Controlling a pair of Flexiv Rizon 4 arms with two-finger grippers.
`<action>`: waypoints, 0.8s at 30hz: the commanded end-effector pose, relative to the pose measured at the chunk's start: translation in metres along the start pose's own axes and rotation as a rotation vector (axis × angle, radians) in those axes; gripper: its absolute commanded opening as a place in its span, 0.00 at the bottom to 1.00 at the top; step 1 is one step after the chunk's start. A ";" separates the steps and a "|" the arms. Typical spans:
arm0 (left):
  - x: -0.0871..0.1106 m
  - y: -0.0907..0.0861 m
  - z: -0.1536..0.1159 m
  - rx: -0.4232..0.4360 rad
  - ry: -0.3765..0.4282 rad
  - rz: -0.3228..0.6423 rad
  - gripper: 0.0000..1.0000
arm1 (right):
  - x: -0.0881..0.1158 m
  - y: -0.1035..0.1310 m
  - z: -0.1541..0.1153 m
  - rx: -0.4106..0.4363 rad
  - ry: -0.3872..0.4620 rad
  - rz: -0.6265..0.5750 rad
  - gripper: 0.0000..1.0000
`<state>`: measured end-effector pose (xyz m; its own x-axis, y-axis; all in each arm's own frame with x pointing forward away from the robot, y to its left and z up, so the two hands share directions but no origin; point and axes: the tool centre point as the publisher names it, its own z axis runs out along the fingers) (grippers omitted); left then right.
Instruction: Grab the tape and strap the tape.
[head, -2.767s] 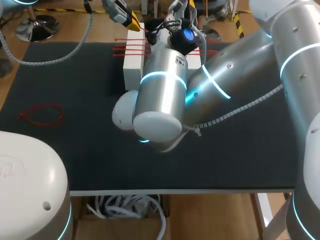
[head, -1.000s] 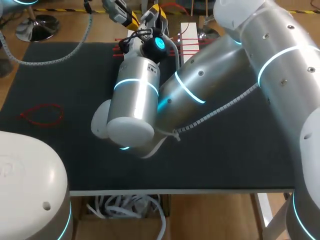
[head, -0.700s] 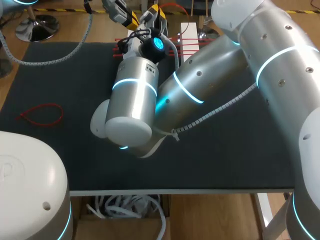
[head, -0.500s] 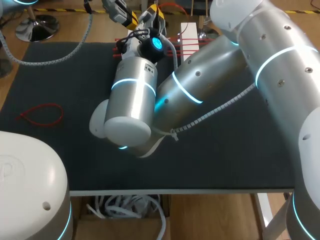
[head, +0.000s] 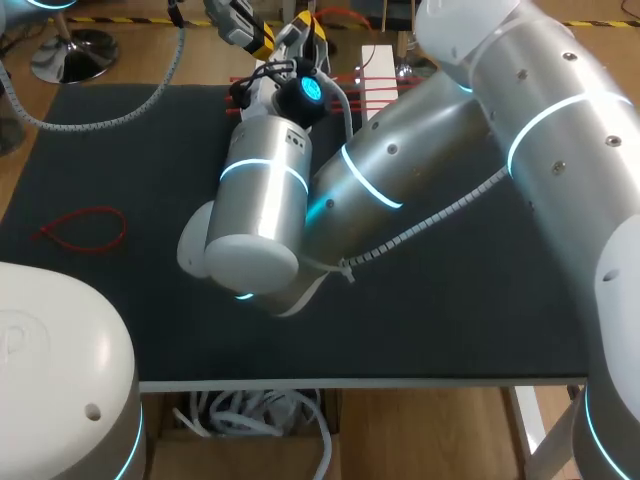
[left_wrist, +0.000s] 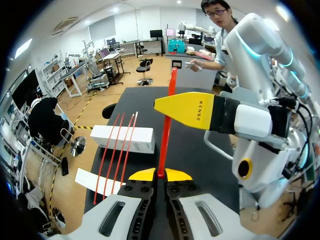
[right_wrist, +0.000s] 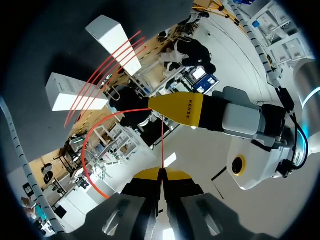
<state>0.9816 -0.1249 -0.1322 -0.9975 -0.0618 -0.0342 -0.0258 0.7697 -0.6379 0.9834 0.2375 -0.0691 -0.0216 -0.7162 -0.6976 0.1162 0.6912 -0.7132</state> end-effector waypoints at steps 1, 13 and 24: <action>0.000 -0.001 -0.001 -0.005 0.002 -0.001 0.00 | 0.000 0.005 -0.001 -0.003 0.002 -0.003 0.00; 0.000 -0.001 -0.001 -0.005 0.002 -0.001 0.00 | -0.002 0.013 0.000 -0.009 0.004 -0.004 0.00; 0.000 -0.001 -0.001 -0.005 0.002 -0.001 0.00 | -0.002 0.023 -0.002 -0.021 0.004 -0.015 0.00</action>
<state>0.9815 -0.1249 -0.1324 -0.9975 -0.0618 -0.0342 -0.0259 0.7697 -0.6379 0.9850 0.2530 -0.0822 -0.0247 -0.7234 -0.6900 0.0933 0.6855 -0.7221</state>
